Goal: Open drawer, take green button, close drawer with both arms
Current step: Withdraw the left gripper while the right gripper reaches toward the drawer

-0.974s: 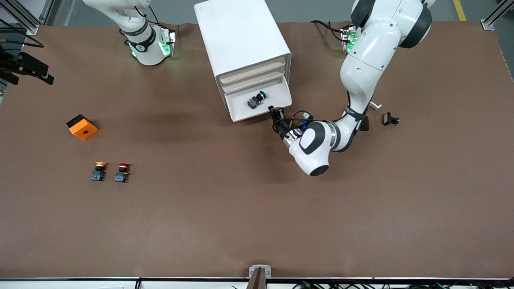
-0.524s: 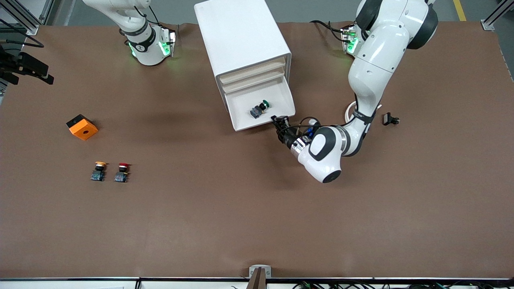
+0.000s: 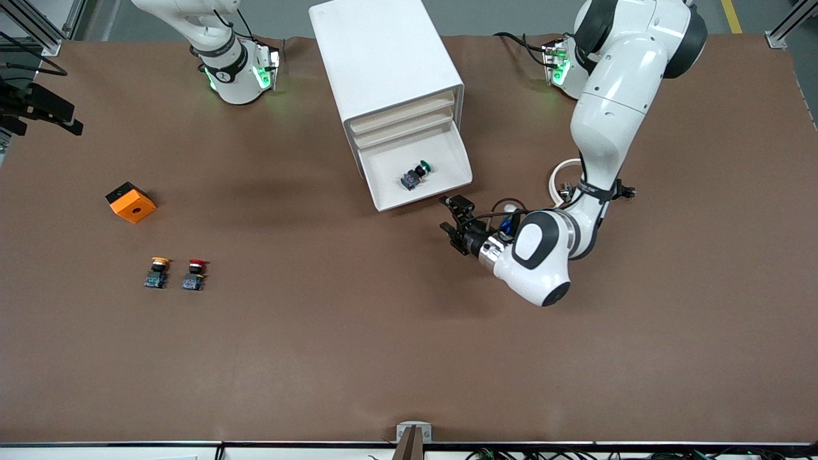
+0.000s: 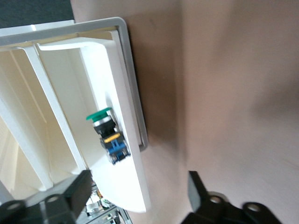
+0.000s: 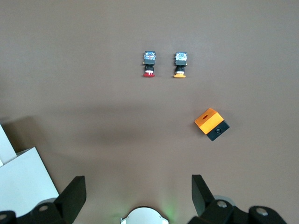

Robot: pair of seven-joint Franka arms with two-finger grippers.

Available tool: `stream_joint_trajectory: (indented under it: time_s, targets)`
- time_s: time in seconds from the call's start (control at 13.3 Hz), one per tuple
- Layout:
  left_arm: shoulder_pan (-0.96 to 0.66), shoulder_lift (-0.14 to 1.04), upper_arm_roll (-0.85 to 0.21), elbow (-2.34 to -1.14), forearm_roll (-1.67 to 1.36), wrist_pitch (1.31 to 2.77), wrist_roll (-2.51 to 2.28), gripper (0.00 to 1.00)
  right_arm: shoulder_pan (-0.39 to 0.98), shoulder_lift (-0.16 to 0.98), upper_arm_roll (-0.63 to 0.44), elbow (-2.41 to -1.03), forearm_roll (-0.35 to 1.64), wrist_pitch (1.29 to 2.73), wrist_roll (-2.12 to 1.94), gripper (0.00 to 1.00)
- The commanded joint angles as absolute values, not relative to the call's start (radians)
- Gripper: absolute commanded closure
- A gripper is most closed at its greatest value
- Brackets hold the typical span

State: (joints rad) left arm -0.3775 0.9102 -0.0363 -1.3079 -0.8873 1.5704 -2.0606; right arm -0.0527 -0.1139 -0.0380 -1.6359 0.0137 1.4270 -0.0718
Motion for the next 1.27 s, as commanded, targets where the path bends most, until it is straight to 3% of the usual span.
stream_joint_trajectory:
  time_s: [0.0,0.37,0.82,1.2]
  targets:
    - [-0.374,0.878,0.009,-1.272,-0.813,1.536,-2.04,0.0,-0.045,-0.054,-0.041,-1.601,0.014,1.416,-0.087,0.0]
    - [-0.327,0.784,0.015,-1.253,-0.504,1.516,-1.817,0.0,-0.075,0.115,-0.046,-1.557,-0.014,1.451,-0.097,0.0]
    - [-0.321,0.707,0.015,-1.252,-0.079,1.528,-1.308,0.0,-0.058,0.127,-0.04,-1.536,0.032,1.49,0.146,0.0]
    - [-0.249,0.571,0.021,-1.259,-0.058,1.528,-0.835,0.0,0.19,0.114,-0.037,-1.545,0.063,1.477,0.731,0.0]
